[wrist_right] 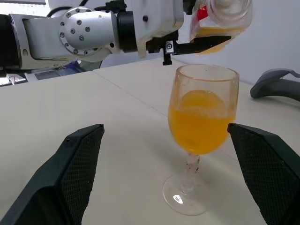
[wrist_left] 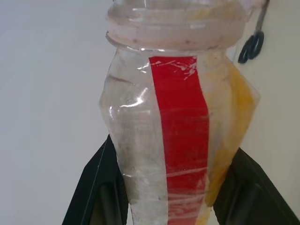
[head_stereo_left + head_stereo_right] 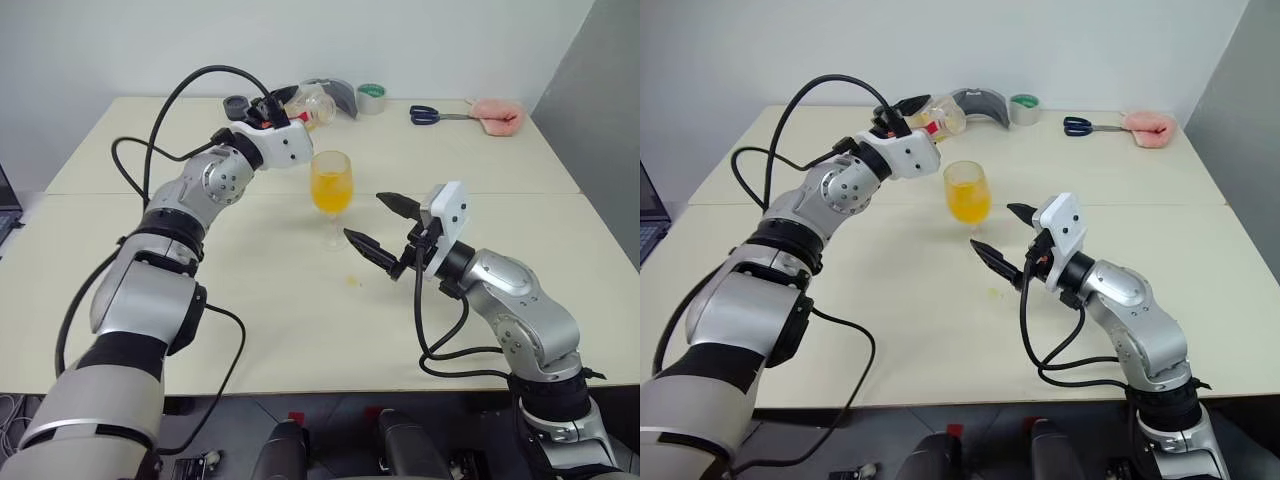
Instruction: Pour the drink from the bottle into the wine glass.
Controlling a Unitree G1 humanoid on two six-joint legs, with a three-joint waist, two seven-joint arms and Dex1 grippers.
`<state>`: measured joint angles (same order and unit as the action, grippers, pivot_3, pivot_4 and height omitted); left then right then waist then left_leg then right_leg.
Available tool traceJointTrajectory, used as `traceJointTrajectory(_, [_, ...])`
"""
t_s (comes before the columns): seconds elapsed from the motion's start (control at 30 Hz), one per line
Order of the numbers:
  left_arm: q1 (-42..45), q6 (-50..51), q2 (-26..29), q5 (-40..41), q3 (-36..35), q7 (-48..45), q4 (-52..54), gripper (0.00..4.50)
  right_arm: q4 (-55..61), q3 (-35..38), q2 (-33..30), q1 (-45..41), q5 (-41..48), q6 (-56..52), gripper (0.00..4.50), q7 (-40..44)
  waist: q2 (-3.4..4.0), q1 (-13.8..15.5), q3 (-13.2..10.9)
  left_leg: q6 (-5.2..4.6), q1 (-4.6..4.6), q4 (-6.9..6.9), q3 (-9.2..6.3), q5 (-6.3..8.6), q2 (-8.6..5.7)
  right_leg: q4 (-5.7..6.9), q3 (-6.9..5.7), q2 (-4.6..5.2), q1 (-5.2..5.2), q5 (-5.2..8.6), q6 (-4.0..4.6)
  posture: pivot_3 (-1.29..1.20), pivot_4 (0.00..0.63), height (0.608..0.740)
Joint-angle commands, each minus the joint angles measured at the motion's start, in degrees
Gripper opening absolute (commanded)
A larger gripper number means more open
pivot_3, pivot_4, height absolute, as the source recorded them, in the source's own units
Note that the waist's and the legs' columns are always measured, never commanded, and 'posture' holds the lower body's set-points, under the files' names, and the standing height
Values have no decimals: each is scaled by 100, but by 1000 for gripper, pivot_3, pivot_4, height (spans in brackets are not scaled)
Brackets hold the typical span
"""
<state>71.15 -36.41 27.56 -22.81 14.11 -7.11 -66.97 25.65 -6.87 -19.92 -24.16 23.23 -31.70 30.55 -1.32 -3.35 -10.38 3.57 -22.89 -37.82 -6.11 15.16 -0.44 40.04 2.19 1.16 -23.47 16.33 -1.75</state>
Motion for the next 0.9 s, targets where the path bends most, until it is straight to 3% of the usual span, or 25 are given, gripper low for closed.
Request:
traceJointTrajectory(0.03, [-183,683,-20,1080,-777,-753,574,1814,356,0,-13,-68,47,110,4500,70,0,-13,0,0,0,0,0,0,0,0,0,0,0,0,0,0,150,740])
traceJointTrajectory(0.2, [-1133,2678,-58,2261,-1585,-1619,1912,1814,505,-212,-89,-116,100,-73,4500,235,1,-54,1,0,2,-1,-3,0,3,4,0,-1,0,0,0,0,150,740])
traceJointTrajectory(0.4, [-2609,4583,-100,3224,-2351,-1673,3741,1814,494,-649,-127,-307,9,-347,4500,309,1,-112,1,3,2,-6,-13,-2,5,7,-1,0,0,0,1,0,150,740])
traceJointTrajectory(0.6, [-3379,5224,30,3377,-2678,-1417,4521,1814,235,-848,-62,-628,-103,-492,4500,323,-3,-112,4,7,4,-8,-16,-4,5,7,-1,0,3,-1,1,0,150,740])
traceJointTrajectory(0.87, [-3625,5318,-37,3468,-2865,-1227,4528,1813,38,-947,95,-841,-188,-468,4500,394,-3,-93,6,1,8,-7,-10,0,5,6,2,2,5,-1,1,0,150,740])
traceJointTrajectory(0.9, [-3637,5302,-54,3496,-2902,-1209,4496,2163,28,-952,111,-858,-193,-469,4500,395,-3,-93,6,1,8,-7,-10,0,5,7,2,2,5,-1,1,0,150,740])
